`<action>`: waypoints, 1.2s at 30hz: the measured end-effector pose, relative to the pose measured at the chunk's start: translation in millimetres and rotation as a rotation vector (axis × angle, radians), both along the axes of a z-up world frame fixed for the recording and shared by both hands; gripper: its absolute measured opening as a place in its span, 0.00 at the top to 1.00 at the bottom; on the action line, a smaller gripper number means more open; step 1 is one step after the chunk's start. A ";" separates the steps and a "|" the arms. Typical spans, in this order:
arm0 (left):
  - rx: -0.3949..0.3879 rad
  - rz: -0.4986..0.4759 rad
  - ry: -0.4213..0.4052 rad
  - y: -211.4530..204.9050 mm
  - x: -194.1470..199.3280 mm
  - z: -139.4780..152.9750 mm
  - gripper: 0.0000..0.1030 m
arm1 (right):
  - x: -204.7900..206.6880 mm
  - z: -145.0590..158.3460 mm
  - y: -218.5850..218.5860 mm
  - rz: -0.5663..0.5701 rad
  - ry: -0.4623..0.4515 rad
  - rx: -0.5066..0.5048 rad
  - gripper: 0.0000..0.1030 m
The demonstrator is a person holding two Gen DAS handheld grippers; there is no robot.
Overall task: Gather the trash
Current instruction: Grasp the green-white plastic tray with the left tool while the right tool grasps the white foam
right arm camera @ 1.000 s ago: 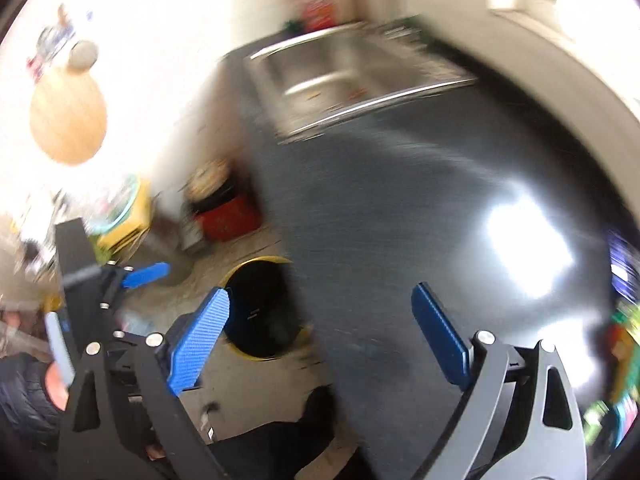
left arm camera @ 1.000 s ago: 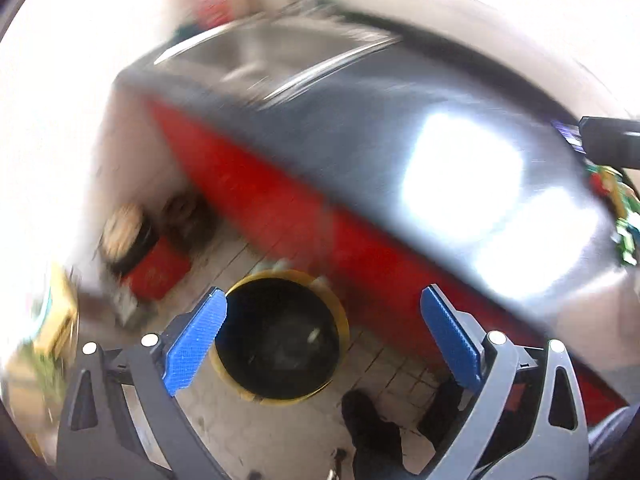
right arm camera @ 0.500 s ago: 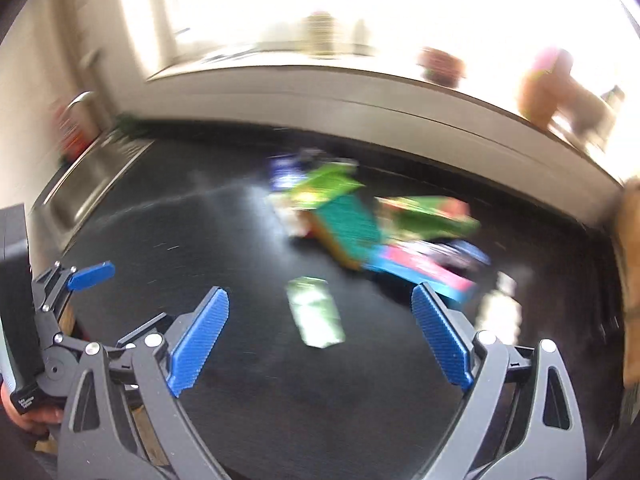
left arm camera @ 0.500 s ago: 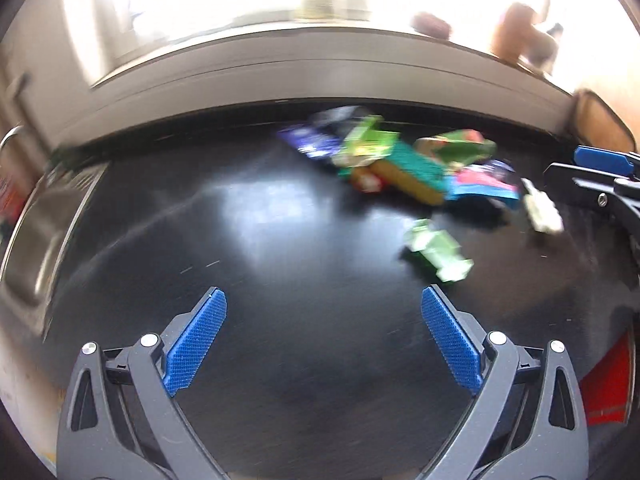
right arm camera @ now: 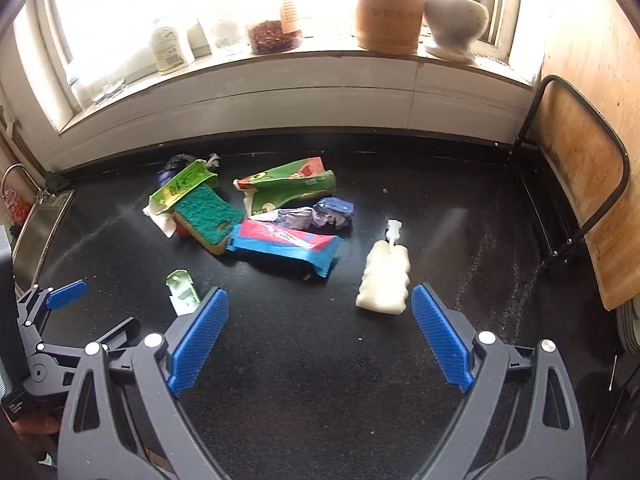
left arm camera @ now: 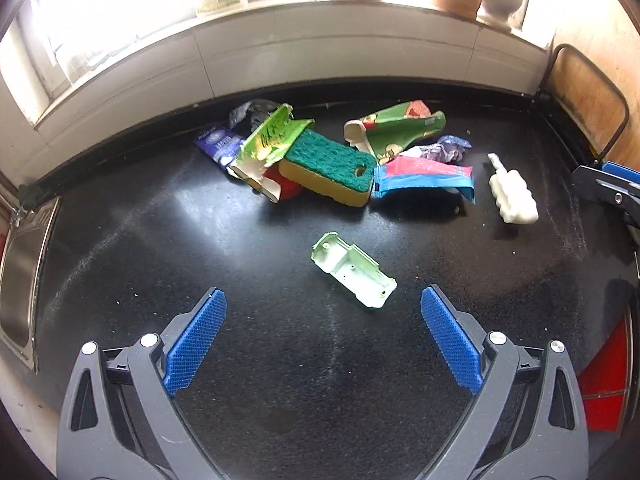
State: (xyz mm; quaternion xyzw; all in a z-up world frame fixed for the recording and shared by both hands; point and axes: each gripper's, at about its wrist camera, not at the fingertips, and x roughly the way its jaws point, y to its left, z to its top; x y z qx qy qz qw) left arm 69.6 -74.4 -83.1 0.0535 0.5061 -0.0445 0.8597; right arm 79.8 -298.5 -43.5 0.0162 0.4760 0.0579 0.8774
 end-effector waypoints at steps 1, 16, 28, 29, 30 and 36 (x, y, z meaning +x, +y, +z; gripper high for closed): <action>-0.001 0.006 0.007 -1.6 2.4 -2.1 0.08 | 2.8 -1.8 -2.3 -0.004 0.005 0.000 0.13; 0.000 0.307 0.224 -8.4 64.9 -97.4 0.08 | 80.3 -116.1 -45.7 -0.109 0.211 -0.035 0.13; -0.018 0.323 0.157 -24.2 78.7 -97.5 0.30 | 107.5 -149.6 -49.4 -0.068 0.244 -0.061 0.51; -0.018 0.309 0.152 -26.6 79.1 -95.3 0.35 | 107.7 -148.1 -47.6 -0.056 0.237 -0.061 0.57; -0.015 0.298 0.141 -29.0 79.1 -92.7 0.46 | 107.6 -147.3 -45.4 -0.043 0.233 -0.062 0.61; -0.037 0.291 0.153 -22.8 77.9 -82.7 0.67 | 105.2 -140.7 -44.2 -0.021 0.231 -0.041 0.73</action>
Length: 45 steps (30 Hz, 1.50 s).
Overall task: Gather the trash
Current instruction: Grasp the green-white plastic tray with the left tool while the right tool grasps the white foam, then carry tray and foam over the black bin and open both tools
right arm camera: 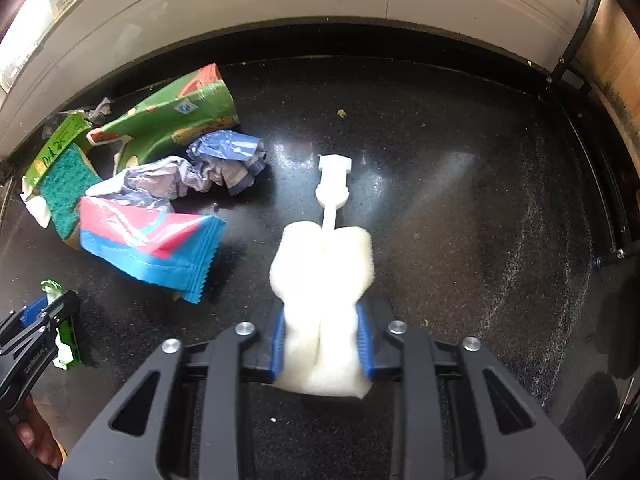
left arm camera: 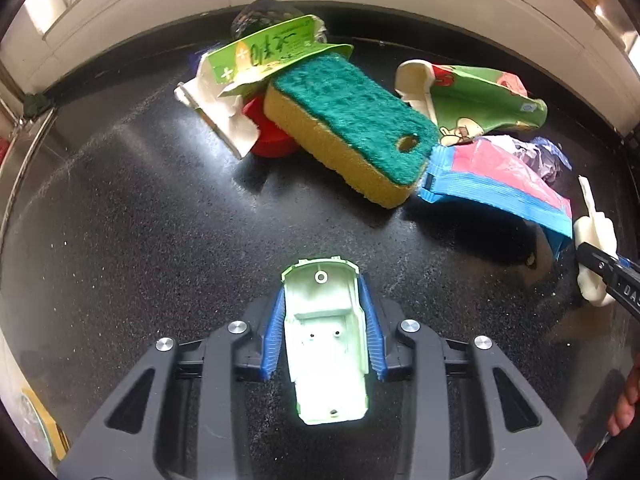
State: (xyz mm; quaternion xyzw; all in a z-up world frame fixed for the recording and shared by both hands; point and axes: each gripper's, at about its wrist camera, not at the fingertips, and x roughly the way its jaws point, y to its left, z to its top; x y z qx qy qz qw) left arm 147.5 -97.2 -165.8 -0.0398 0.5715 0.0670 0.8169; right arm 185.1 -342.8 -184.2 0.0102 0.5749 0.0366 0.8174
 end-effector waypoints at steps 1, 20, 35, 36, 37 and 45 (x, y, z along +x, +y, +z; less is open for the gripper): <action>0.000 0.003 0.001 2.9 0.2 2.0 0.68 | -1.6 5.2 0.7 0.005 -0.010 -0.001 0.74; 0.003 0.001 -0.114 61.9 -44.8 58.4 0.68 | -50.7 86.8 41.9 0.089 -0.145 0.042 0.73; 0.096 0.278 -0.174 206.6 -175.2 91.5 0.68 | -117.3 113.9 253.2 0.566 -0.181 0.129 0.73; 0.098 0.301 -0.173 215.4 -184.4 92.8 0.68 | -124.5 115.2 273.5 0.611 -0.181 0.136 0.73; 0.104 0.338 -0.171 229.1 -197.9 94.2 0.68 | -131.8 116.4 290.1 0.649 -0.181 0.143 0.73; 0.134 0.582 -0.151 304.0 -296.1 94.6 0.68 | -207.3 122.3 421.4 0.969 -0.159 0.200 0.73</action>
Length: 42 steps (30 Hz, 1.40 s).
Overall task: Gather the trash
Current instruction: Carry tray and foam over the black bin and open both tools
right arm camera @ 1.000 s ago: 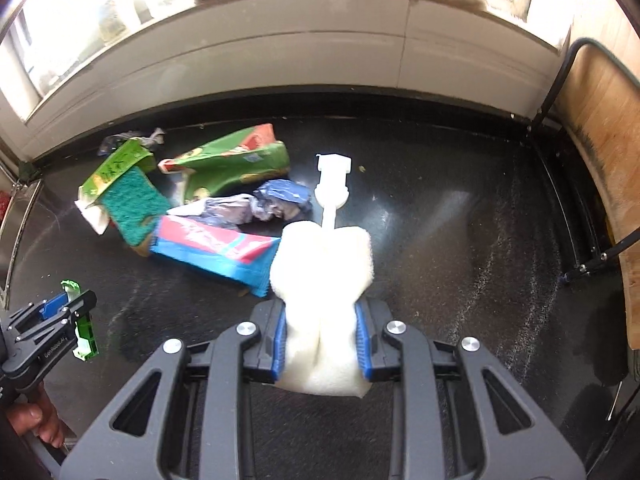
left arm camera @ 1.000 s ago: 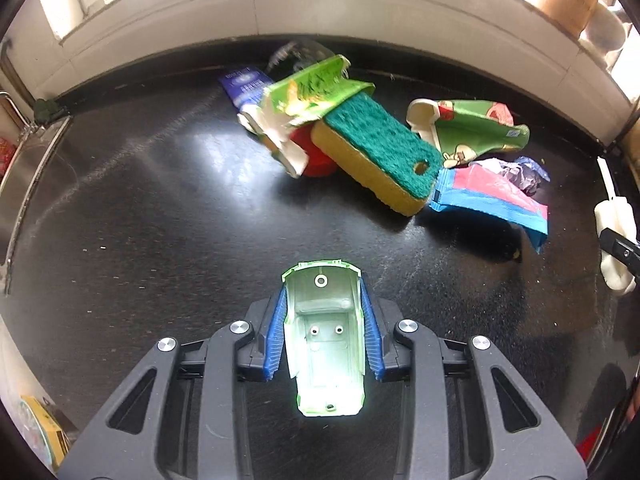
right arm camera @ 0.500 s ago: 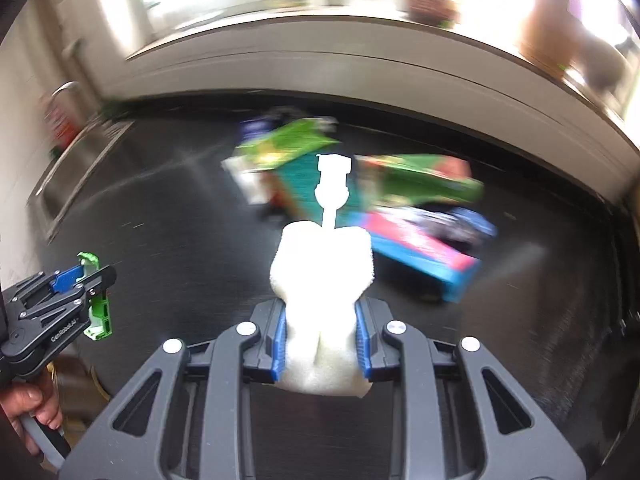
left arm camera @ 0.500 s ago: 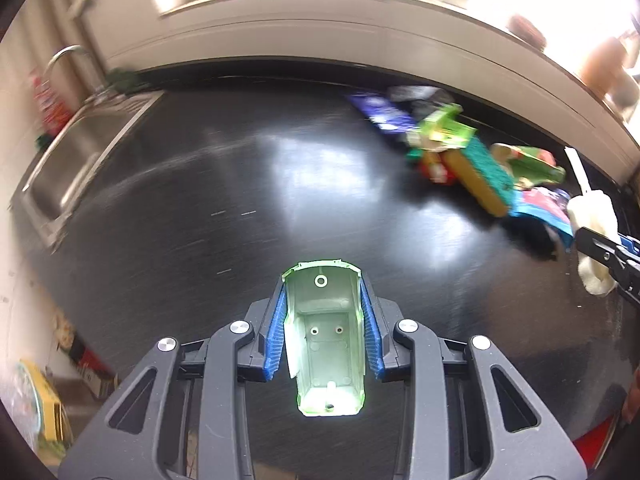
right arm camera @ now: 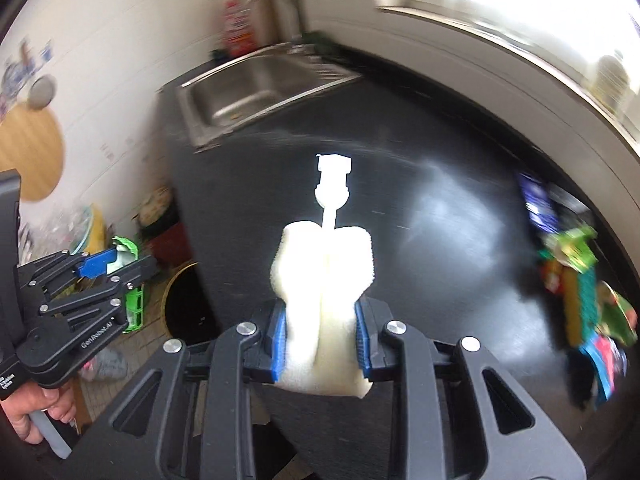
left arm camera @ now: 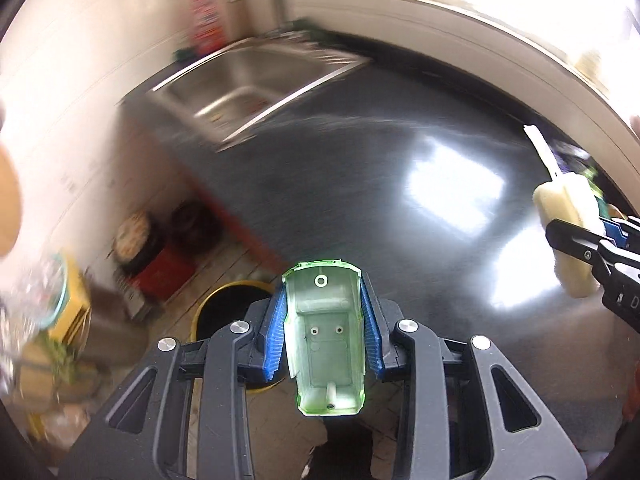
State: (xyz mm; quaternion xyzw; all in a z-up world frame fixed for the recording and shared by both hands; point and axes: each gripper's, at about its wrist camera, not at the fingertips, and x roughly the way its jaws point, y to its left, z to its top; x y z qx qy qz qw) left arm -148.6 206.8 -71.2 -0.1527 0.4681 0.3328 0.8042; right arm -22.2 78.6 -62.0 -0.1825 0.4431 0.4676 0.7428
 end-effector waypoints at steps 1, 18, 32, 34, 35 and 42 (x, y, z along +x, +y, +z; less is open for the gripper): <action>-0.005 0.038 0.001 9.9 -14.3 -1.4 0.68 | -9.9 -0.4 14.8 0.037 0.002 0.001 0.73; -0.123 0.319 0.016 96.3 -146.3 -70.5 0.68 | -150.9 -66.5 187.0 0.430 0.164 -0.128 0.73; -0.209 0.324 -0.005 137.2 -159.9 -127.1 0.68 | -163.0 -118.2 234.8 0.456 0.155 -0.256 0.72; -0.216 0.319 -0.006 140.1 -157.9 -131.0 0.68 | -161.8 -122.0 238.5 0.453 0.154 -0.266 0.72; -0.220 0.316 -0.007 142.2 -156.6 -131.9 0.68 | -160.2 -122.7 238.9 0.453 0.152 -0.268 0.72; -0.245 0.291 -0.016 148.0 -151.4 -144.4 0.68 | -161.7 -128.8 248.3 0.454 0.141 -0.282 0.69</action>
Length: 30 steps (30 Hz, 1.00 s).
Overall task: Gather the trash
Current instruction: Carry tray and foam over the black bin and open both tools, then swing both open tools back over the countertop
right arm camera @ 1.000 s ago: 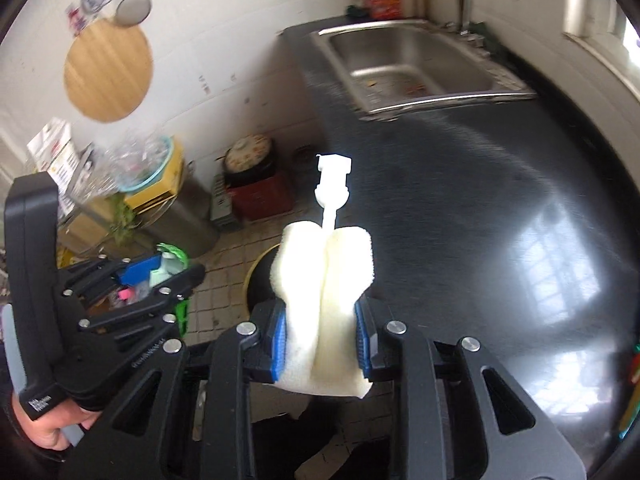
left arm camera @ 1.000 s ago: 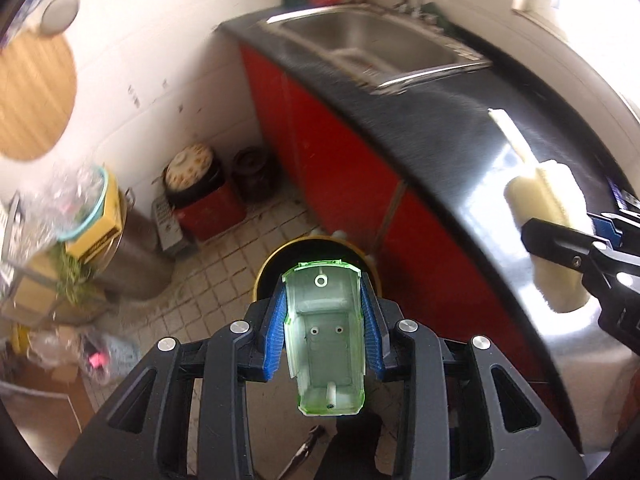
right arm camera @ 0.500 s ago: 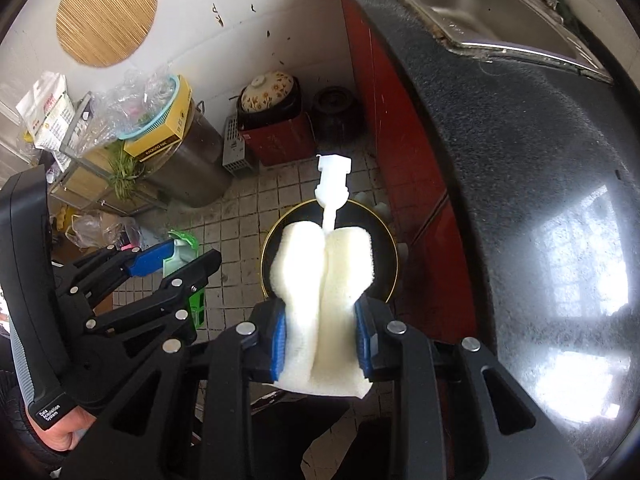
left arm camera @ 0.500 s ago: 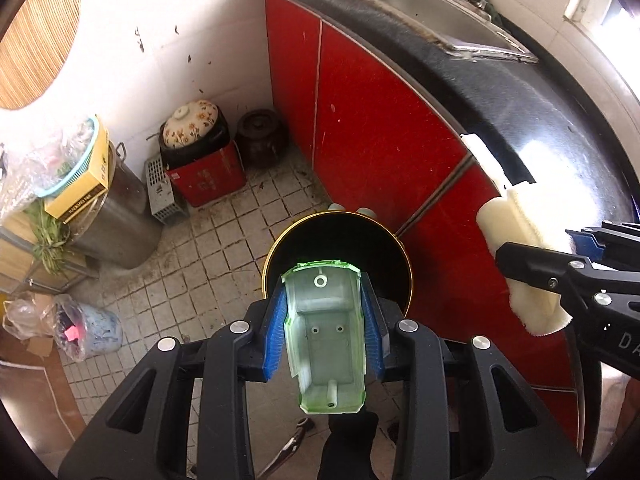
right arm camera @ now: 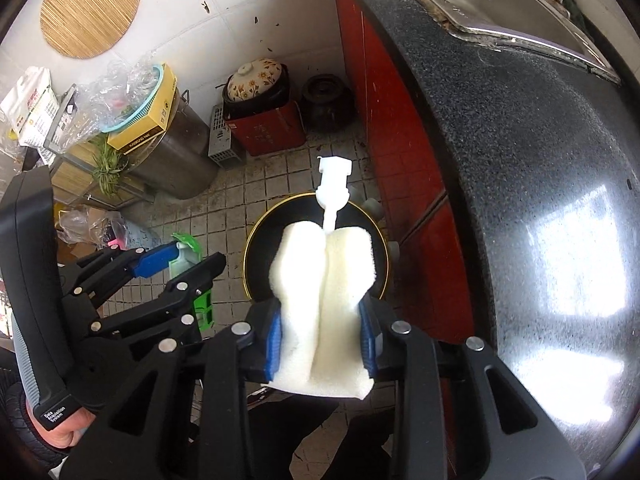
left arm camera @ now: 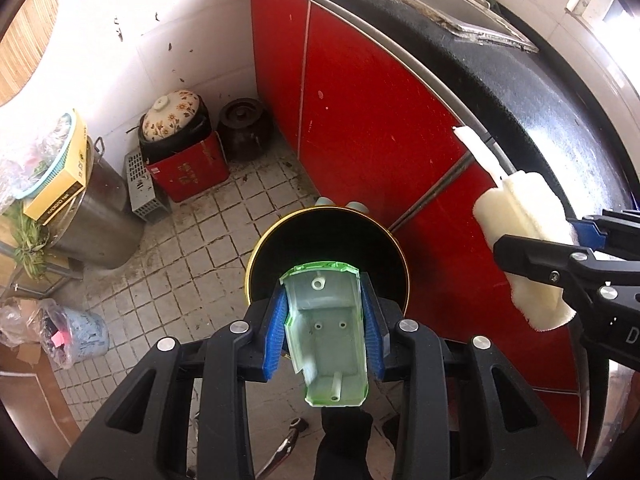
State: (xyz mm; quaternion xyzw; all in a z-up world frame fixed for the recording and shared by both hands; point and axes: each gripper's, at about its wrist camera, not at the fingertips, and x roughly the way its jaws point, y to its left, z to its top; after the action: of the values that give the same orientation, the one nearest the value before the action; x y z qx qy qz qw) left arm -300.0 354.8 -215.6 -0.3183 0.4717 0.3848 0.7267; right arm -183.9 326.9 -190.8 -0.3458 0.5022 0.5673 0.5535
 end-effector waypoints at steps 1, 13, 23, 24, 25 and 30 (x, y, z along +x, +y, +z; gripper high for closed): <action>-0.003 -0.001 -0.003 0.7 0.3 -1.4 0.68 | -1.1 -0.5 1.4 0.005 -0.001 -0.002 0.69; -0.005 -0.005 -0.028 7.6 2.2 -9.8 0.24 | 6.8 -0.2 10.0 0.017 0.021 0.003 0.35; 0.115 -0.153 0.028 -29.0 28.7 39.9 0.17 | 51.6 68.0 -57.9 -0.088 0.002 0.139 0.24; 0.131 -0.183 0.030 -35.4 36.9 47.8 0.15 | 65.4 80.9 -76.3 -0.125 -0.017 0.165 0.24; 0.152 -0.221 0.025 -44.9 48.6 58.1 0.14 | 75.6 89.6 -90.7 -0.155 -0.034 0.183 0.22; 0.185 -0.441 -0.051 -101.6 124.4 97.1 0.13 | 147.9 131.0 -193.6 -0.404 -0.135 0.257 0.20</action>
State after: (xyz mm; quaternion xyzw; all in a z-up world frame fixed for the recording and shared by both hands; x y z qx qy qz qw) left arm -175.5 253.2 -118.5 -0.1494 0.4741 0.2501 0.8309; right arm -36.0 133.3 -59.7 -0.2022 0.4466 0.4802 0.7274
